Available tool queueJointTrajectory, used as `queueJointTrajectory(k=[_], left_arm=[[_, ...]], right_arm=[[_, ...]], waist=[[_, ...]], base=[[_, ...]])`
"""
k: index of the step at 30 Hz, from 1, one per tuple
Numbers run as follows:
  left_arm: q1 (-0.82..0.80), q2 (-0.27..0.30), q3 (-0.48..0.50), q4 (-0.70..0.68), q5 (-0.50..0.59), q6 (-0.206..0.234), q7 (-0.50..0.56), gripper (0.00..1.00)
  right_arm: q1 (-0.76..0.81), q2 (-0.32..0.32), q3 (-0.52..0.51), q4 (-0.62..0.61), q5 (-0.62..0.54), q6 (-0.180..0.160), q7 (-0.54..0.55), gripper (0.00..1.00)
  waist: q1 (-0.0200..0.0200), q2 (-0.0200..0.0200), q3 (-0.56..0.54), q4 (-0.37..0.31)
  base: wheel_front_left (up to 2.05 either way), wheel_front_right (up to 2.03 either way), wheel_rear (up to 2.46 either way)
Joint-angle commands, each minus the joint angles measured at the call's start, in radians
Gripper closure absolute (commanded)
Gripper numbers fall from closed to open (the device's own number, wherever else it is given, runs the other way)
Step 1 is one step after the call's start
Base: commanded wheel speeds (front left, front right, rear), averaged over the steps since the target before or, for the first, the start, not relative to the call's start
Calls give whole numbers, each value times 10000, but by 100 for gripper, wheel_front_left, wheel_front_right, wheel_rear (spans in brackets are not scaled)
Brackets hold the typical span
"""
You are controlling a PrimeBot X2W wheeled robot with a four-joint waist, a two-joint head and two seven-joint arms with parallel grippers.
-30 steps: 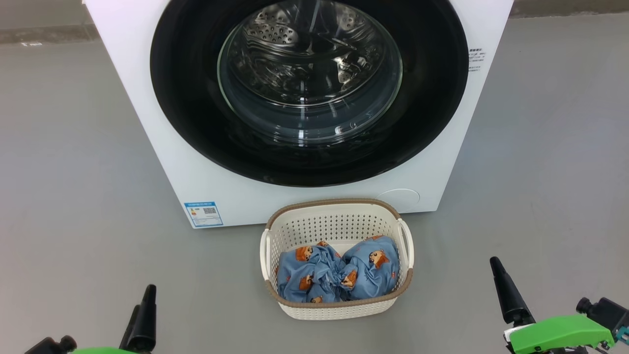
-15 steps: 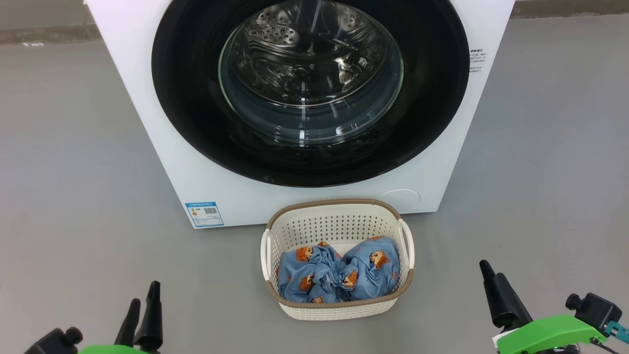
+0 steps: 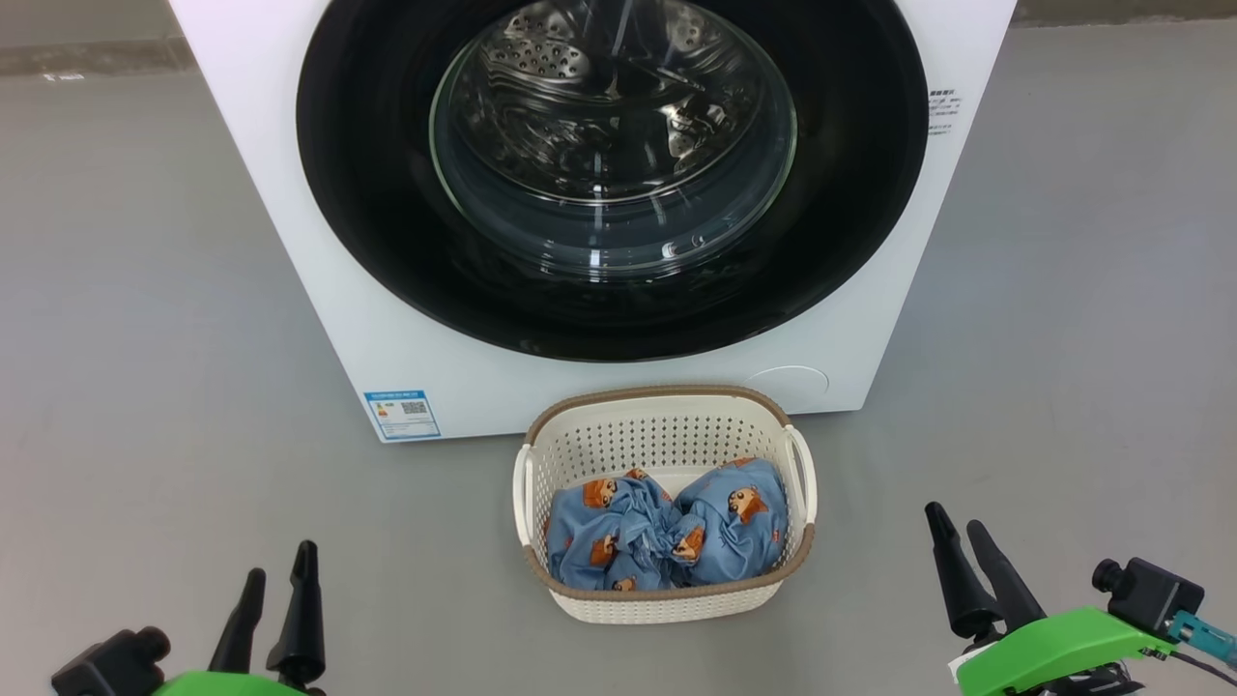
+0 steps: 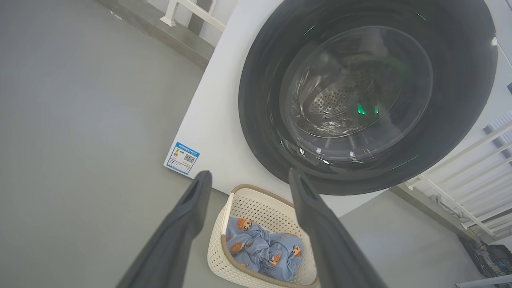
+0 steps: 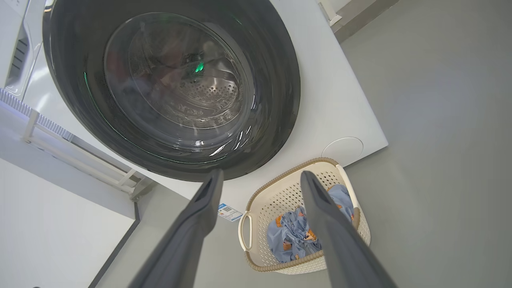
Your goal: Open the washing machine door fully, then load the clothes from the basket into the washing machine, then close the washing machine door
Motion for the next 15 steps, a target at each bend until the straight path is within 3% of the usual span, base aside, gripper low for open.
queueJointTrajectory(k=[1, 15], left_arm=[[-423, 218, 182, -332, 339, -17, -129, 0], [-498, 367, 56, -533, 1817, -21, -513, 0]], right_arm=[[-466, -171, 208, -242, -409, 10, -155, 0], [-604, -261, 437, -252, -1764, 12, -536, 0]], waist=[[-1, 0, 17, 5], [-1, 0, 97, 58]], base=[[0, 0, 0], [0, 0, 0]])
